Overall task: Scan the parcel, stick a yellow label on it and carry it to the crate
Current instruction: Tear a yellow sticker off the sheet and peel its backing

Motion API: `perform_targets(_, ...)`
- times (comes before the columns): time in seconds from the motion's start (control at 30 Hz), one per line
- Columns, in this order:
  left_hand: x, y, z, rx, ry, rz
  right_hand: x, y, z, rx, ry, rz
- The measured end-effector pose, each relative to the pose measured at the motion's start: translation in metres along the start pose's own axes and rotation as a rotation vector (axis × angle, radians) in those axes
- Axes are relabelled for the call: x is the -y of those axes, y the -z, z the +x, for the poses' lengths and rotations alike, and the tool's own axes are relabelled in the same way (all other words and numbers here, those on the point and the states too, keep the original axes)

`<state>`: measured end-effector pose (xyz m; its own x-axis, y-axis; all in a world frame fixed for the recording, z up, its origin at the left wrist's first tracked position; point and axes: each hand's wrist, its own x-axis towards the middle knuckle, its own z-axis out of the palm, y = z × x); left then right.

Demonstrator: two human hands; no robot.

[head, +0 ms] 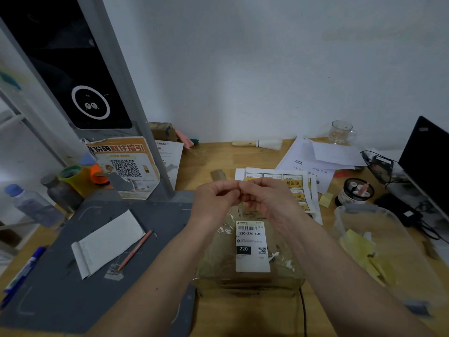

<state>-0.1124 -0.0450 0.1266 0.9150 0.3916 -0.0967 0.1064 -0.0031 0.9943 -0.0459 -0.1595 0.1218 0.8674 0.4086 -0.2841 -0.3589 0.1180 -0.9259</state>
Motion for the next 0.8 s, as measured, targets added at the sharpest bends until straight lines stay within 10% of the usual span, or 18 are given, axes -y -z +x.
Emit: perform_targets(0.8, -0.0007, 0.0005, 0.0103, -0.032, 0.177, -0.269, 0.0019, 0.0025, 0.002, 0.036, 0.13, -0.229)
